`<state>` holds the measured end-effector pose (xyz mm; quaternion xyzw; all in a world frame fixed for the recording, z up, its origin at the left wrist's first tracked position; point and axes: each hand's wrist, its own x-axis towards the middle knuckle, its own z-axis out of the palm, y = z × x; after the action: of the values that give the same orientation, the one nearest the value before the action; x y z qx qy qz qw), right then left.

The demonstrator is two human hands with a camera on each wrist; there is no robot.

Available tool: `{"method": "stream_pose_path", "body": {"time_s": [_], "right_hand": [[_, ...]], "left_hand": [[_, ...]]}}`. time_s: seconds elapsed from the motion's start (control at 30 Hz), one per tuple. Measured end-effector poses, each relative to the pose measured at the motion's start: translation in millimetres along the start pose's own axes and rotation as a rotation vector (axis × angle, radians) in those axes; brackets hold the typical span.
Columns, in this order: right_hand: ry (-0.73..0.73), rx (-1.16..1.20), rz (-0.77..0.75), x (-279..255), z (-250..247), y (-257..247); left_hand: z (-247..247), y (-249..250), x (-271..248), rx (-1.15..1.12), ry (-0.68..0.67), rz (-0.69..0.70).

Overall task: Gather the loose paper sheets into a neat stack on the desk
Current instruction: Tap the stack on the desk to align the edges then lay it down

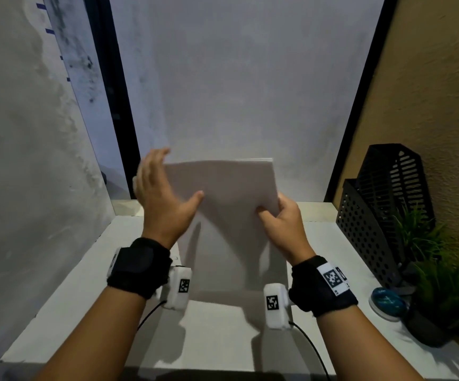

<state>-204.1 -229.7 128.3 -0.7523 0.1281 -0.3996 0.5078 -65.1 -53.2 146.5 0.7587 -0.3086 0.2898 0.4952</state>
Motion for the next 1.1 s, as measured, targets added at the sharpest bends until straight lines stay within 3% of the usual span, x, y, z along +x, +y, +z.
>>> {"method": "stream_pose_path", "body": {"time_s": [0.1, 0.17, 0.23, 0.37, 0.43, 0.57, 0.7, 0.8, 1.1], "right_hand": [[-0.01, 0.208, 0.113, 0, -7, 5], [-0.029, 0.284, 0.17, 1, -10, 9], [-0.008, 0.298, 0.177, 1, -8, 11], [0.115, 0.233, 0.13, -3, 3, 12], [0.183, 0.217, 0.096, -6, 9, 11], [0.209, 0.272, 0.123, -12, 10, 19], [0.136, 0.287, 0.27, -22, 6, 44], [0.097, 0.239, 0.312, -30, 4, 56], [0.245, 0.132, 0.014, -39, 24, 31]], "left_hand": [[2, -30, -2, -0.488, -0.081, -0.433], [5, -40, -4, -0.747, -0.221, -0.597], [8, -37, -12, -0.686, -0.248, -0.555], [18, -21, -30, -0.551, -0.104, -0.347], [24, -15, -37, -0.552, -0.045, -0.321], [31, -27, -52, -0.613, -0.049, -0.435], [33, -48, -76, -0.654, -0.171, -0.593], [32, -53, -88, -0.647, -0.248, -0.613], [37, -18, -75, -0.521, 0.001, -0.403]]}}
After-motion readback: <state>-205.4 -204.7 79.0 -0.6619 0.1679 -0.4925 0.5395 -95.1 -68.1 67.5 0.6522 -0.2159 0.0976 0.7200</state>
